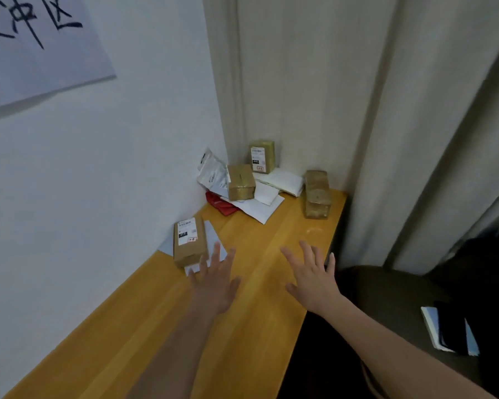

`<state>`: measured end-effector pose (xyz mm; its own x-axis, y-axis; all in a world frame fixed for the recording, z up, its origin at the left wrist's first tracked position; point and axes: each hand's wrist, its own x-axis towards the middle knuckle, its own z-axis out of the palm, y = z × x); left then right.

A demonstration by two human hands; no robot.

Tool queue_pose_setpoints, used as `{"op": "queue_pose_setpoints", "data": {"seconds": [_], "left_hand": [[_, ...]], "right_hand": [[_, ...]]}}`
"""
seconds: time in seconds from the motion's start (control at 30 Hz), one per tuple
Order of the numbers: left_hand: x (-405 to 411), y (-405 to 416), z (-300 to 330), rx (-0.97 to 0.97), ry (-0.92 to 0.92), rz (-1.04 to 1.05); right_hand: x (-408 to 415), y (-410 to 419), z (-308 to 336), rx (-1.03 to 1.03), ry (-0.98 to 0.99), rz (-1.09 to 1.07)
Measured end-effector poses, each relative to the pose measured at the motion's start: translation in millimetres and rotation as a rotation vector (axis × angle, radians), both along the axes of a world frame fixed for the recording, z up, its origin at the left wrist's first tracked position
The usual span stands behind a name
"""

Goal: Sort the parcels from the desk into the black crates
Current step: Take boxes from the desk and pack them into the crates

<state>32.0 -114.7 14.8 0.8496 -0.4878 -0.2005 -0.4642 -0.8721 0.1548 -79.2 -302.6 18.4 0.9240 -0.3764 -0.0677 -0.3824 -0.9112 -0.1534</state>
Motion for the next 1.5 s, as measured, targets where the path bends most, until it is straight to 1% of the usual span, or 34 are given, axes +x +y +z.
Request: {"op": "queue_pose_setpoints", "data": {"seconds": [0.2, 0.37, 0.53, 0.7, 0.87, 1.0, 1.13, 1.2, 1.3, 1.4, 1.5], "left_hand": [[46, -2, -34, 0.029, 0.093, 0.120], [90, -8, -58, 0.067, 0.166, 0.284], [134, -26, -74, 0.087, 0.236, 0.449], [150, -48, -89, 0.073, 0.280, 0.537], [148, -52, -111, 0.105, 0.414, 0.650], [162, -43, -118, 0.088, 0.455, 0.701], [188, -29, -123, 0.072, 0.441, 0.723], [202, -24, -128, 0.058, 0.427, 0.722], [222, -23, -133, 0.016, 0.434, 0.705], [235, -27, -141, -0.023, 0.448, 0.686], [238, -31, -152, 0.009, 0.425, 0.666]], "right_hand": [[69, -19, -32, 0.048, 0.121, 0.102], [146, -42, -59, 0.067, 0.235, 0.264], [224, -68, -71, 0.092, 0.230, 0.422], [281, -87, -98, 0.150, 0.356, 0.510], [313, -65, -132, 0.221, 0.515, 0.617], [338, -48, -149, 0.294, 0.568, 0.688], [370, -43, -161, 0.279, 0.600, 0.756], [380, -41, -166, 0.263, 0.657, 0.792], [389, -41, -173, 0.256, 0.762, 0.750], [396, -41, -180, 0.245, 0.727, 0.735], [405, -38, -185, 0.291, 0.670, 0.688]]}}
